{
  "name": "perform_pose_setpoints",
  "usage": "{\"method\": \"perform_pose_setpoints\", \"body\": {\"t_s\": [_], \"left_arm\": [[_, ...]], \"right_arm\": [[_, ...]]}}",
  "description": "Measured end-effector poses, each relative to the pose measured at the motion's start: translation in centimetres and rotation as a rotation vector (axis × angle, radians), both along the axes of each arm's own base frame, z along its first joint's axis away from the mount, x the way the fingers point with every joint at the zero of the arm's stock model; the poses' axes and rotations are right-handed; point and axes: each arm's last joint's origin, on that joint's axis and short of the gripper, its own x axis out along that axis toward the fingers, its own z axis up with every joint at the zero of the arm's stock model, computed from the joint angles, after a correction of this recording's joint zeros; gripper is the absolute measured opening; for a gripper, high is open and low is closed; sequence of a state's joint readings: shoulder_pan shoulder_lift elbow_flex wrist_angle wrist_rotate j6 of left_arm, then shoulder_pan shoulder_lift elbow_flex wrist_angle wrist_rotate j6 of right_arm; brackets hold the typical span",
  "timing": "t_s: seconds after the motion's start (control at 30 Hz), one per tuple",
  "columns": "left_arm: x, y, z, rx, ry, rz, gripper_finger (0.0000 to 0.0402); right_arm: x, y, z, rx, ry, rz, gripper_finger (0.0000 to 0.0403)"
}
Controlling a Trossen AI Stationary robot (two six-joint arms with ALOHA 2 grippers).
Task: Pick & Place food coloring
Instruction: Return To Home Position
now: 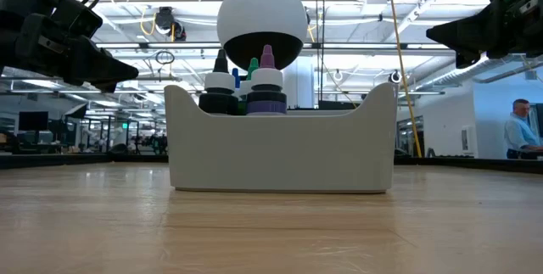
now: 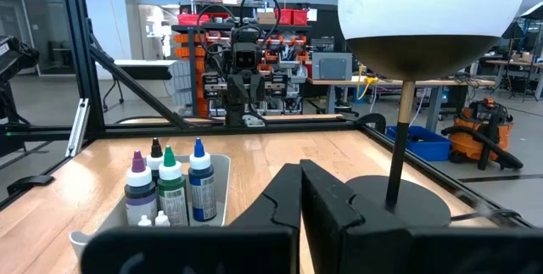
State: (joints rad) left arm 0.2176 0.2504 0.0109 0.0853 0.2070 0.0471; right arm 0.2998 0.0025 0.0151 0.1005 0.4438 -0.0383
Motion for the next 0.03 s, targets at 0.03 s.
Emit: {"method": "perform_pose_setpoints", "body": {"t_s": [0.03], "left_arm": [[0.0,0.0,0.0,0.0,0.0,0.0,0.0037]], "right_arm": [[0.0,0.0,-0.01,0.0,0.0,0.0,0.0]]}}
